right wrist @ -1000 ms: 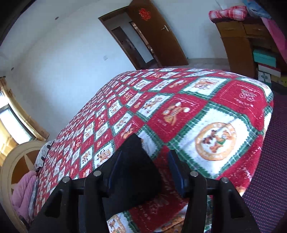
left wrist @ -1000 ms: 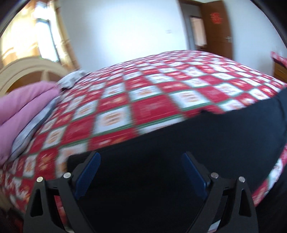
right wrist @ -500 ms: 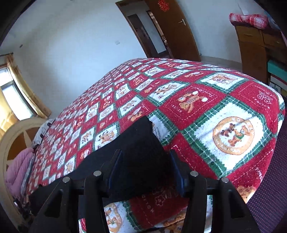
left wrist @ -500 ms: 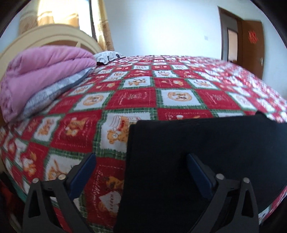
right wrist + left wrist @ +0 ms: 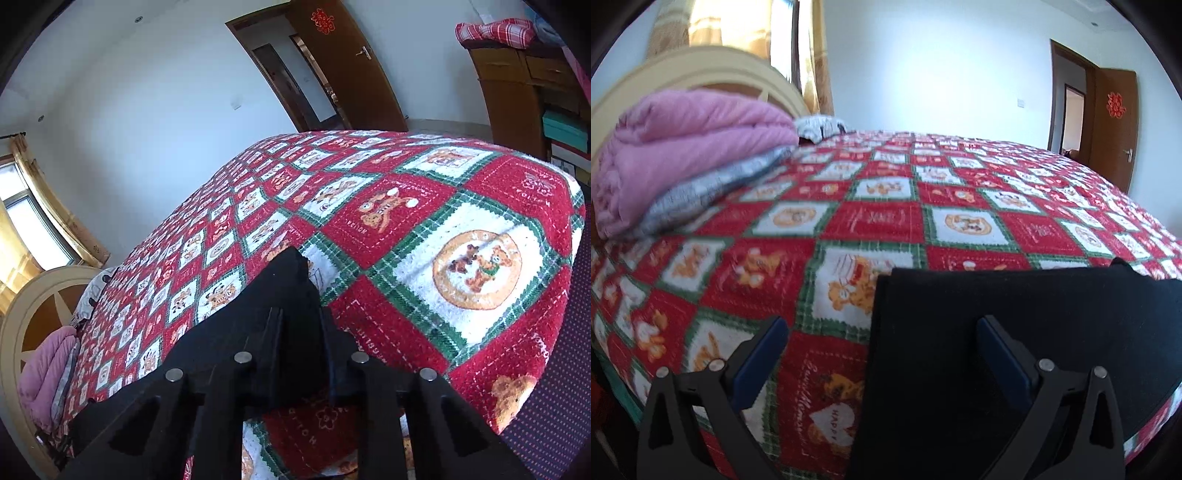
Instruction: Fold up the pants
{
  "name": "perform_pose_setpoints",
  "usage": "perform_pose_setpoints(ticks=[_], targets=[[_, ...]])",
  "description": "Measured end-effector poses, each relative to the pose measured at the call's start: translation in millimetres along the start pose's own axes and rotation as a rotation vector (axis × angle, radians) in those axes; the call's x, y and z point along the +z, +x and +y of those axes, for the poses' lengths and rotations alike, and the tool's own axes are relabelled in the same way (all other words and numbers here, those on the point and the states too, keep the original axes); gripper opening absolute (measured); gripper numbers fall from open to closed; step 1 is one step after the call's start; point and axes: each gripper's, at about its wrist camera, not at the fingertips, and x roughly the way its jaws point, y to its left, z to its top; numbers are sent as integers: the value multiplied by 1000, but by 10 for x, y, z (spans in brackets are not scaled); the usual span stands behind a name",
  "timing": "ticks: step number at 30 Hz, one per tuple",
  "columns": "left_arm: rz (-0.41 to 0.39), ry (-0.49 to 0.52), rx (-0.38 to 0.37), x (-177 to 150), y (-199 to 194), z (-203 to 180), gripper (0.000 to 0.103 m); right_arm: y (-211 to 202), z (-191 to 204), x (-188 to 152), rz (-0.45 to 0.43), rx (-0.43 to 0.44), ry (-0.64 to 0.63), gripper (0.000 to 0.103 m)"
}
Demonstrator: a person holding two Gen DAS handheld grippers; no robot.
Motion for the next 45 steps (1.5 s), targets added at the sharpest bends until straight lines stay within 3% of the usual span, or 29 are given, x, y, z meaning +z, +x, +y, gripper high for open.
perform_pose_setpoints(ticks=[6, 17, 28, 45], targets=[[47, -103, -81, -93, 108, 110, 103, -114, 246, -9, -71, -23, -89, 15], [29, -101, -82, -142, 130, 67, 103, -353, 1035, -136, -182, 38, -313, 15], [22, -106, -81, -147, 125, 81, 103, -240, 1698, -523, -132, 114, -482, 14], [20, -107, -81, -150, 128, 82, 103, 17, 2410, -1019, -9, 231, -578, 14]])
